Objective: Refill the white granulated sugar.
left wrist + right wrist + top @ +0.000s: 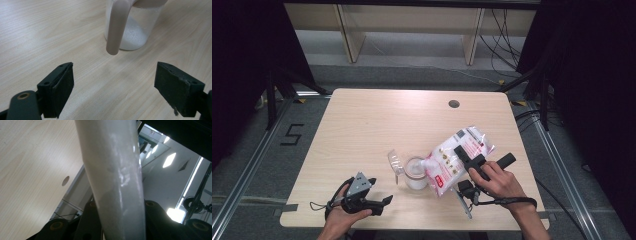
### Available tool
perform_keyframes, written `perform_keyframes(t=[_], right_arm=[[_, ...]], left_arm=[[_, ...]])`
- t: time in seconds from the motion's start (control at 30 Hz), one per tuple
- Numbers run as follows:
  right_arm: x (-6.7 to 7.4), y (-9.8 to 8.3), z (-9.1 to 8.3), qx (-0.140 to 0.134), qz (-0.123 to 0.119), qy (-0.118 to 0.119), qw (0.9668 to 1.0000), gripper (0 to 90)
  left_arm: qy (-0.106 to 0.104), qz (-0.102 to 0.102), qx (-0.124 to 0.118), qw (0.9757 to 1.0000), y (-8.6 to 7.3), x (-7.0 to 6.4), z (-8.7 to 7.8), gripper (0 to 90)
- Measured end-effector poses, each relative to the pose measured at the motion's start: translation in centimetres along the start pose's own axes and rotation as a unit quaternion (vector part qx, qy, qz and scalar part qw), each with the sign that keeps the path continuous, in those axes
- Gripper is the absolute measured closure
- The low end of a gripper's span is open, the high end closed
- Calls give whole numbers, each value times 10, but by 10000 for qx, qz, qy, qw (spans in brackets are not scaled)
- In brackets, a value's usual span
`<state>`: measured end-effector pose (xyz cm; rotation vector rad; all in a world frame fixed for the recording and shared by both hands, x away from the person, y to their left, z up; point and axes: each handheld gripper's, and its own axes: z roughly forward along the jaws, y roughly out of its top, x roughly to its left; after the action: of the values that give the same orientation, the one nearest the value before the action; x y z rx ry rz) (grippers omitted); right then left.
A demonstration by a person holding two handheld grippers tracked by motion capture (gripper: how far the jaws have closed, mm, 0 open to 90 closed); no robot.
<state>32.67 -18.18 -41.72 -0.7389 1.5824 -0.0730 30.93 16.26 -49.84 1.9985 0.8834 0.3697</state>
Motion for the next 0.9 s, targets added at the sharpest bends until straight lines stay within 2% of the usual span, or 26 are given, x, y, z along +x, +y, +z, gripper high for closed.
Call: perform_keyframes(t=[0.27, 0.3, 0.33, 0.37, 0.8, 0.9], right_arm=[[0, -1, -1, 9, 0, -60, 10000, 790], [1, -1, -2, 65, 106, -28, 9999, 790], [1, -1, -2, 65, 106, -28, 9999, 790], [0, -1, -2, 57, 76, -44, 9999, 790], [1, -1, -1, 41, 92, 1, 9999, 793], [1, -1, -1, 29, 86, -7, 10000, 793]], left_arm=[[4, -14, -8, 10000, 0, 0, 0, 155], [2, -15, -7, 10000, 0, 0, 0, 156], [2, -15, -7, 10000, 0, 0, 0, 155], [7, -91, -79, 9999, 0, -1, 1, 155], [50, -98, -42, 9999, 0, -2, 1, 155], [5, -62, -43, 10000, 0, -1, 1, 155]])
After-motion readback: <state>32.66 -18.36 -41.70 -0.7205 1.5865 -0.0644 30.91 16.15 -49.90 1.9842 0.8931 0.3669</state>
